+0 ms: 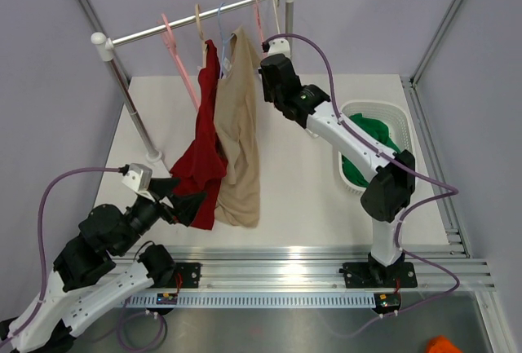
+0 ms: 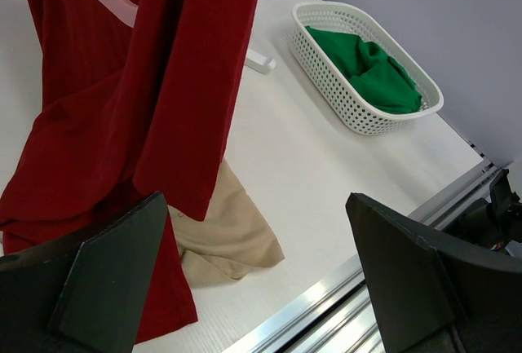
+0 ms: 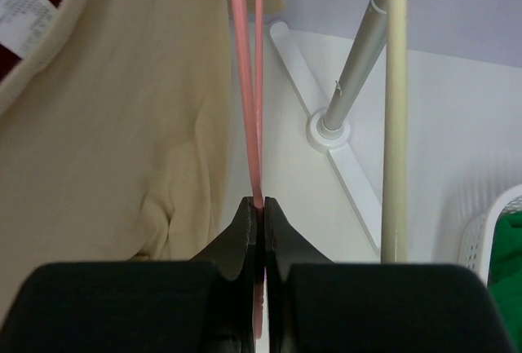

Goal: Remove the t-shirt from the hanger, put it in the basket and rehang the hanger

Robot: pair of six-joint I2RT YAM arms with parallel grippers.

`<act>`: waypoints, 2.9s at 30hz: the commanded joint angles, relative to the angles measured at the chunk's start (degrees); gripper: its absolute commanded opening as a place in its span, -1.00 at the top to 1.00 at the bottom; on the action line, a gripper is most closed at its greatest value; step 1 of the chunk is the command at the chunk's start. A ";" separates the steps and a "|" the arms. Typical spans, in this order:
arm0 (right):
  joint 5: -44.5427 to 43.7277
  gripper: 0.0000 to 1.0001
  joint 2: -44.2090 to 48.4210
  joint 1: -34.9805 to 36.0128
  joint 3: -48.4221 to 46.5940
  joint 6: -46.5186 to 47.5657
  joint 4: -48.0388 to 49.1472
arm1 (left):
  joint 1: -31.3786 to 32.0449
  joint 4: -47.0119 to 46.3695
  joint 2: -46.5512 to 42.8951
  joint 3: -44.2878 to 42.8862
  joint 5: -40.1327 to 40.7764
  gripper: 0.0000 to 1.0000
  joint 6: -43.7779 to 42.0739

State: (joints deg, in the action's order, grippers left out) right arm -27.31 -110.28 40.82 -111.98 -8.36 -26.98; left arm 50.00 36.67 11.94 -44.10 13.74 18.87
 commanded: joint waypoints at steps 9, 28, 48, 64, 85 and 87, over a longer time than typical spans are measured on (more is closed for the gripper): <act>0.07 -0.21 5.33 -0.74 3.34 -0.43 3.25 | -3.50 -2.56 2.38 0.15 -3.01 -0.98 -1.82; -2.74 -0.84 21.75 2.16 17.23 -2.18 6.93 | -5.26 -3.00 2.73 -0.02 -0.82 -0.98 -1.38; 1.47 -0.58 36.27 5.41 29.01 -5.44 10.55 | -6.49 -2.83 2.64 -0.11 3.93 -0.98 -0.86; 3.23 0.42 32.59 9.45 22.52 -4.12 12.04 | -9.04 -3.00 2.29 0.06 2.00 -0.98 -1.12; -5.39 -0.04 10.79 12.36 3.18 -1.39 11.69 | -10.54 -3.09 1.68 0.15 -0.64 -0.98 -1.30; -5.65 -0.04 9.74 12.53 2.04 -1.31 11.34 | -10.71 -3.09 1.68 0.24 -0.73 -0.98 -1.38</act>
State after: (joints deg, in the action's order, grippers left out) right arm -30.48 -99.70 52.40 -106.17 -10.20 -16.32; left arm 39.68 36.34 13.98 -44.07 14.26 18.17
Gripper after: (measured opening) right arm 0.518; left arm 0.988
